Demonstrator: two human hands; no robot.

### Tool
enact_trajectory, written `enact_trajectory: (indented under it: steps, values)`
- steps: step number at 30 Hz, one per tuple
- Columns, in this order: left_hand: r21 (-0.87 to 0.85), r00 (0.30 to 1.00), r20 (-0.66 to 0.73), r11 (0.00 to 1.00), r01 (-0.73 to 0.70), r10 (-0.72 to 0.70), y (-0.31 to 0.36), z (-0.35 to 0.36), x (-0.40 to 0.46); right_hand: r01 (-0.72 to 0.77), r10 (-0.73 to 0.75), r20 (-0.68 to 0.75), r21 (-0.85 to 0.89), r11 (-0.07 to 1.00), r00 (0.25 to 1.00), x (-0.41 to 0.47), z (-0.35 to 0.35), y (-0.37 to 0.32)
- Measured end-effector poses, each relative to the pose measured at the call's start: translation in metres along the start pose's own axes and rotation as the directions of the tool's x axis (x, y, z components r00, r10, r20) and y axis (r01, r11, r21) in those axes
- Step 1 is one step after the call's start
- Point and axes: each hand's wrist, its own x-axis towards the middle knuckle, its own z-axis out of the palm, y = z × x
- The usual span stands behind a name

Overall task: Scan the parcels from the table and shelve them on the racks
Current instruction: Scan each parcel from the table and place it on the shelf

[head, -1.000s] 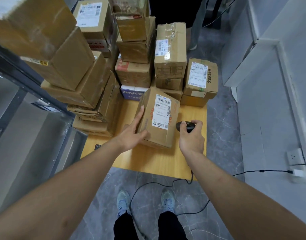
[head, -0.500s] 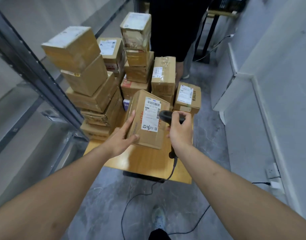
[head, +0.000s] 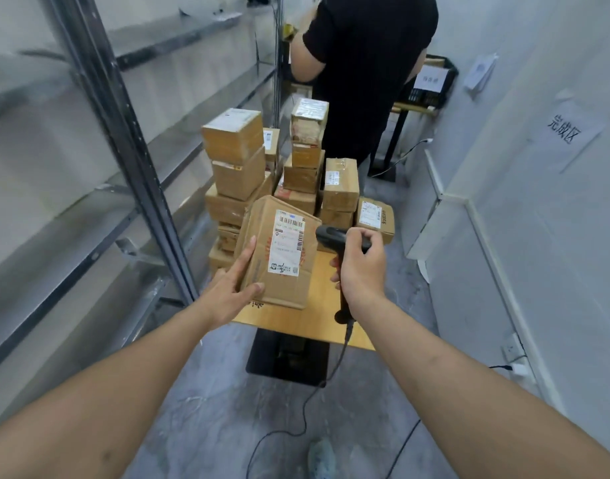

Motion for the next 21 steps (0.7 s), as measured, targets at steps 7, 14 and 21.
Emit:
enact_trajectory:
  steps: [7,14,21]
  values:
    - [-0.058,0.995,-0.090,0.997,-0.055,0.050,0.007,-0.032,-0.065,0.070,-0.068,0.030,-0.082,0.994,0.997,-0.044,0.025,-0.010]
    - [-0.220,0.960,-0.261,0.975,0.038,-0.096,-0.008,-0.064,-0.122,0.030,-0.007,0.094,-0.241,0.970,0.996,-0.056,0.072,0.001]
    - [-0.348,0.866,-0.438,0.934,0.083,-0.240,-0.026,-0.093,-0.179,0.188,-0.030,0.437,-0.323,0.927,0.899,-0.086,0.149,0.004]
